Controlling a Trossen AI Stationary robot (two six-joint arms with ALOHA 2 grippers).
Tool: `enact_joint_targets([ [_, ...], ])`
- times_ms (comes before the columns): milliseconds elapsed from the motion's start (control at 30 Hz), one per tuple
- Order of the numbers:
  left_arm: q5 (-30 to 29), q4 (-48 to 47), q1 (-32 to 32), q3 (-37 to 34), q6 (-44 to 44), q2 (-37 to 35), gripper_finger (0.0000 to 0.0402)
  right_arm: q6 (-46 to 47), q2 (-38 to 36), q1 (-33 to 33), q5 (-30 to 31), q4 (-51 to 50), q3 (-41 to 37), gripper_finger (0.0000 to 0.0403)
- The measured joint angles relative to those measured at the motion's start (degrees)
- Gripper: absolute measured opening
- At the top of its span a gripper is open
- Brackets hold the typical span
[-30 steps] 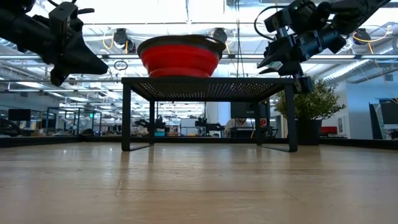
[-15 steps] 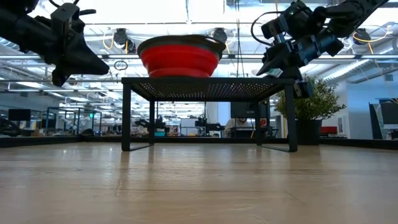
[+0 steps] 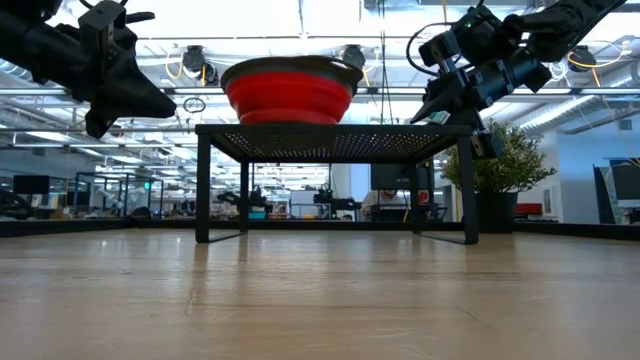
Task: Pick & Place Fruit
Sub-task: Put the knife on the shelf
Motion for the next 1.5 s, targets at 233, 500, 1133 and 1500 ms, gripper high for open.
enact_joint_targets([
  [233,0.2,0.0,0.0,0.0,0.0,0.0,0.0051,0.0,0.0,0.0,0.6,0.0,0.0,0.0065],
  [500,0.9,0.0,0.0,0.0,-0.1,0.0,0.0051,0.0,0.0,-0.4,1.8,0.0,0.0,0.0070],
  [1133,1.2,0.0,0.0,0.0,-0.7,0.0,0.0051,-8.6,-3.5,-0.3,4.6,4.1,0.0,0.0063],
  [1500,1.6,6.6,0.0,0.0,1.3,0.0,0.0051,-25.3,-10.9,5.1,4.2,1.6,0.0,0.0004],
])
